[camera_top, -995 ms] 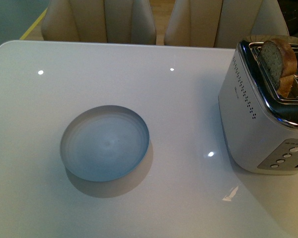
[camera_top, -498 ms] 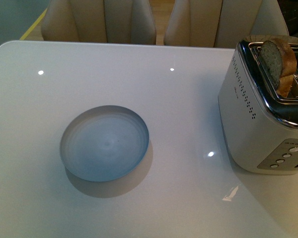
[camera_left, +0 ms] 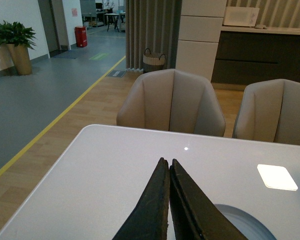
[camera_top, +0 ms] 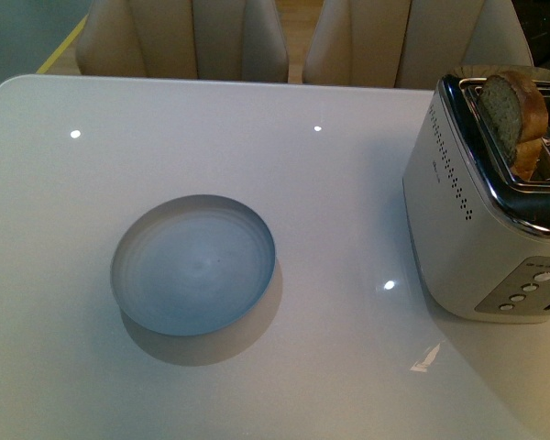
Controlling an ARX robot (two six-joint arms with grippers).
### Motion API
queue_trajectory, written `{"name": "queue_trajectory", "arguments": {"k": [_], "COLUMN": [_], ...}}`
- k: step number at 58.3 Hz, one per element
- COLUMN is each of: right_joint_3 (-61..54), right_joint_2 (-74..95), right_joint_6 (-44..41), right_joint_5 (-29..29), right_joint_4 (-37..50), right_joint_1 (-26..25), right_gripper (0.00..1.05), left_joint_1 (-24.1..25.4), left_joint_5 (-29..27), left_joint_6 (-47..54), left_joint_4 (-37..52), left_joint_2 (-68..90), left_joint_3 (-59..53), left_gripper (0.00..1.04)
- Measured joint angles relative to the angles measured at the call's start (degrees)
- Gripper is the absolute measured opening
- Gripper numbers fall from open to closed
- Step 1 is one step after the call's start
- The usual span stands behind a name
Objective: Left arm holds plate, right arm toasts bread
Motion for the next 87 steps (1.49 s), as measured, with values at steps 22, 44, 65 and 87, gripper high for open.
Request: {"name": "queue_trajectory", "arguments": {"k": [22, 44, 65, 87], "right_joint_3": [0.0, 0.0, 0.0, 0.0], "right_joint_2": [0.0, 0.0, 0.0, 0.0], "right_joint_6": [0.0, 0.0, 0.0, 0.0], "right_joint_5": [0.0, 0.0, 0.0, 0.0], "right_joint_4": [0.0, 0.0, 0.0, 0.0], "right_joint_1": [0.0, 0.0, 0.0, 0.0], "right_gripper": [0.96, 0.96, 0.96, 0.96], "left_joint_1": [0.0, 0.0, 0.0, 0.0], "left_joint_5": [0.0, 0.0, 0.0, 0.0], "left_joint_6": [0.0, 0.0, 0.0, 0.1], "left_joint_4": [-11.0, -15.5, -15.5, -15.5], "left_joint_2": [-9.4, -15.2, -15.2, -15.2], "left_joint_3": [0.0, 0.0, 0.0, 0.0], "left_gripper": [0.03, 0.03, 0.36, 0.97]}}
